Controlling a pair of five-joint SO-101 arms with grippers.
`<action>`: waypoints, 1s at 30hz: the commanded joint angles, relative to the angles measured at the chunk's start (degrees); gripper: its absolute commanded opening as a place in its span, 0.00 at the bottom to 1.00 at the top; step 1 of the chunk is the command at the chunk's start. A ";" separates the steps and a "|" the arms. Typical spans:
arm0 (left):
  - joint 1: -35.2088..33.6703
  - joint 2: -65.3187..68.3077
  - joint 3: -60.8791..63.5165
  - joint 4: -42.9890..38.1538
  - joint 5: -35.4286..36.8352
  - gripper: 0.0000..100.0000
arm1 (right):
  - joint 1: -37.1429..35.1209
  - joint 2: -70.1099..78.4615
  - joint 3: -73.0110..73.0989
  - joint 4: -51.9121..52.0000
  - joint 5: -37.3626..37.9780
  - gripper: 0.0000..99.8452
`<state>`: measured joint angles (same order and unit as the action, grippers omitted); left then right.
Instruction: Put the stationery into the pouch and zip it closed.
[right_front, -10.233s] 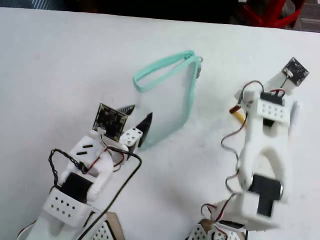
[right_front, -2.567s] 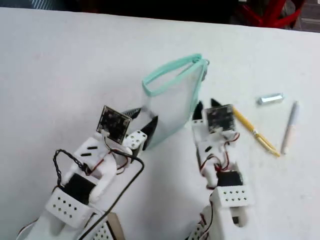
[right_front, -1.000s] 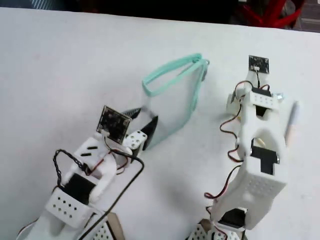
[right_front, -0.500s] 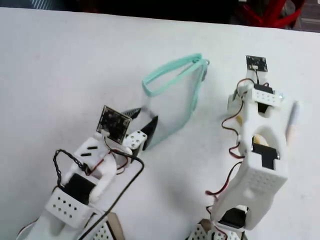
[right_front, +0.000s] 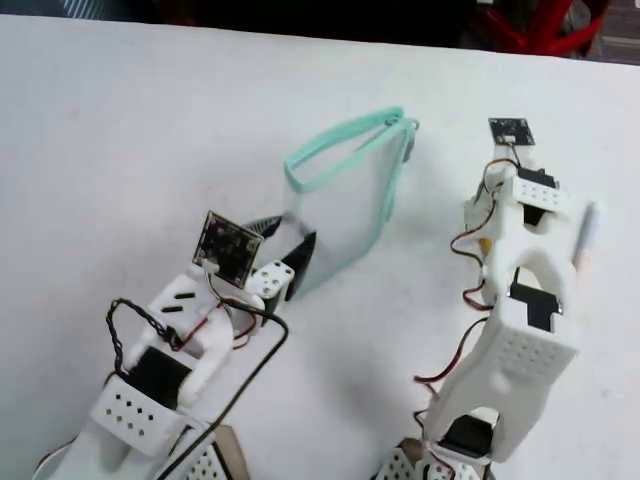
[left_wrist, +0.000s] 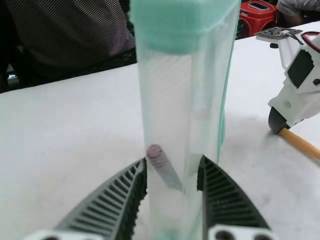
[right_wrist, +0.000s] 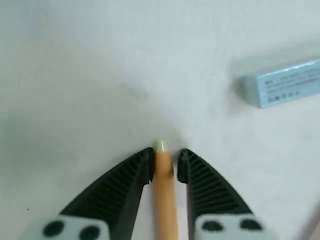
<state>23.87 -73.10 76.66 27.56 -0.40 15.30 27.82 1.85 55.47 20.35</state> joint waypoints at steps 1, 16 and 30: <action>0.57 0.04 -0.26 -1.23 0.18 0.17 | -0.48 0.13 -0.79 -0.57 0.62 0.02; 1.10 -0.22 -0.35 -0.62 0.18 0.18 | 2.86 -1.45 -0.88 -0.66 -6.15 0.02; 1.10 -0.31 -7.38 10.99 0.26 0.21 | 2.59 -4.53 3.52 -4.70 -6.95 0.02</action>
<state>23.87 -73.10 72.18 38.29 -0.40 17.23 25.71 5.36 51.25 13.93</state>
